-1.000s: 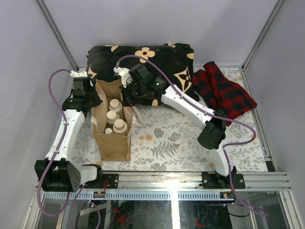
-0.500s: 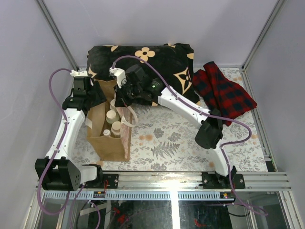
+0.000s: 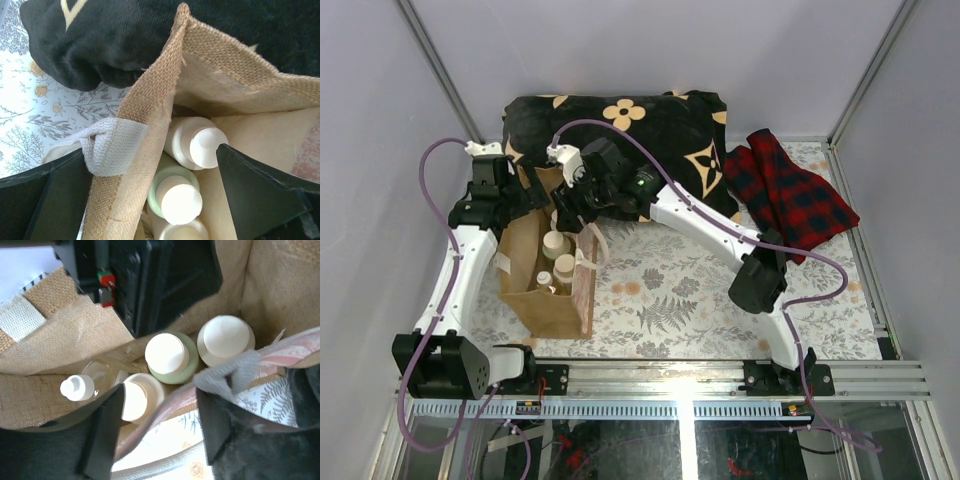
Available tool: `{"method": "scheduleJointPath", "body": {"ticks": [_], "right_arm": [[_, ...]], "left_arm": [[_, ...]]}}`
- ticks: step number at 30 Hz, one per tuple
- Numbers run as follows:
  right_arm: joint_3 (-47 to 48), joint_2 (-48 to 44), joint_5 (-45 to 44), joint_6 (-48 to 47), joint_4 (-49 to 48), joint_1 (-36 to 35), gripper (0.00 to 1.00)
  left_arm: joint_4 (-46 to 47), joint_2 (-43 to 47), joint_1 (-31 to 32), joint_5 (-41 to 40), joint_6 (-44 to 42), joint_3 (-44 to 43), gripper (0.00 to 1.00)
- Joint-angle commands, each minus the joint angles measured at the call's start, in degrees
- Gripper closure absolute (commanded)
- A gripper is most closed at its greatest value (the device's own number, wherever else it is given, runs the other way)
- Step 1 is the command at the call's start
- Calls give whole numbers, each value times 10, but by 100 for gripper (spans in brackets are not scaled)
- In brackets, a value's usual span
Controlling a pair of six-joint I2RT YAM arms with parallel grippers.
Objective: Place the personal care products into the canvas bag
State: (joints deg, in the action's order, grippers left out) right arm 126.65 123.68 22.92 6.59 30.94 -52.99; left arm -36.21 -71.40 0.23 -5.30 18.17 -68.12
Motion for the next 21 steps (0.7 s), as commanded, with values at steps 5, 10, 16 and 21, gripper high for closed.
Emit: {"method": "scheduleJointPath", "body": {"ticks": [5, 10, 16, 21], "right_arm": [[-23, -73, -95, -34, 54, -7, 7], [-22, -103, -146, -48, 80, -5, 1], [-15, -144, -193, -45, 91, 29, 1], [-47, -188, -270, -46, 88, 78, 1]], "left_arm": [[-13, 25, -2, -31, -16, -63, 0], [-23, 34, -2, -47, -16, -99, 0], [-18, 45, -2, -77, -24, -156, 0], [-8, 36, -2, -96, -3, -185, 0]]}}
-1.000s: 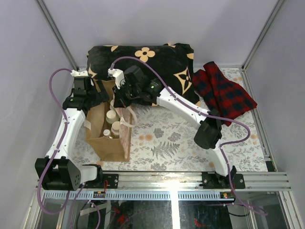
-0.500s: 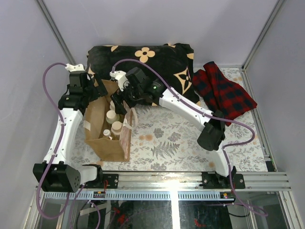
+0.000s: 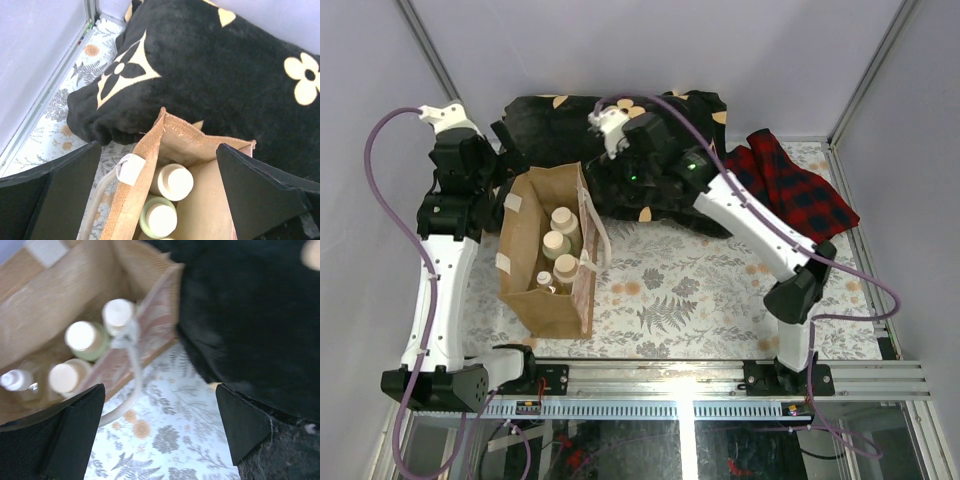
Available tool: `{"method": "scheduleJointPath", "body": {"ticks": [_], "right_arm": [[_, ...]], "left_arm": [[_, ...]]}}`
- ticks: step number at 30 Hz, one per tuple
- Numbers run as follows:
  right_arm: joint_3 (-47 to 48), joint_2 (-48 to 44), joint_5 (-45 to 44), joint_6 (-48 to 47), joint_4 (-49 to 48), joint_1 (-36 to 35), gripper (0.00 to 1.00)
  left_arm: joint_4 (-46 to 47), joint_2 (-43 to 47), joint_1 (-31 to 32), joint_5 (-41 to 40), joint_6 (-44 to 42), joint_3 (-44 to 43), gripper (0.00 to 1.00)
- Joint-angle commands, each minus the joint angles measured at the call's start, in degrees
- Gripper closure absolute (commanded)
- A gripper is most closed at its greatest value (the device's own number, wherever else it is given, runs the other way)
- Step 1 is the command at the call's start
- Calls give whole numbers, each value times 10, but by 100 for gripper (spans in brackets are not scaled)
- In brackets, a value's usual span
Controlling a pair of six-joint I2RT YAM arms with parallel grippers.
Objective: Place the personal care products into the canvas bag
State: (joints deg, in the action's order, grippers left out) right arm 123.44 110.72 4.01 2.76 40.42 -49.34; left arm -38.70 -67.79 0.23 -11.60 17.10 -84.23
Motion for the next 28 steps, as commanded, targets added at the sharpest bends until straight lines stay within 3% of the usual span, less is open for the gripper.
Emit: {"method": "scheduleJointPath", "body": {"ticks": [1, 11, 28], "right_arm": [[-29, -71, -96, -9, -14, 53, 1], [-114, -151, -230, 7, -17, 206, 1], [-128, -152, -236, 44, -21, 229, 1]], "left_arm": [[21, 0, -2, -41, 16, -26, 0], [48, 28, -1, -144, 106, 5, 0], [71, 50, -1, -167, 79, 33, 0]]}}
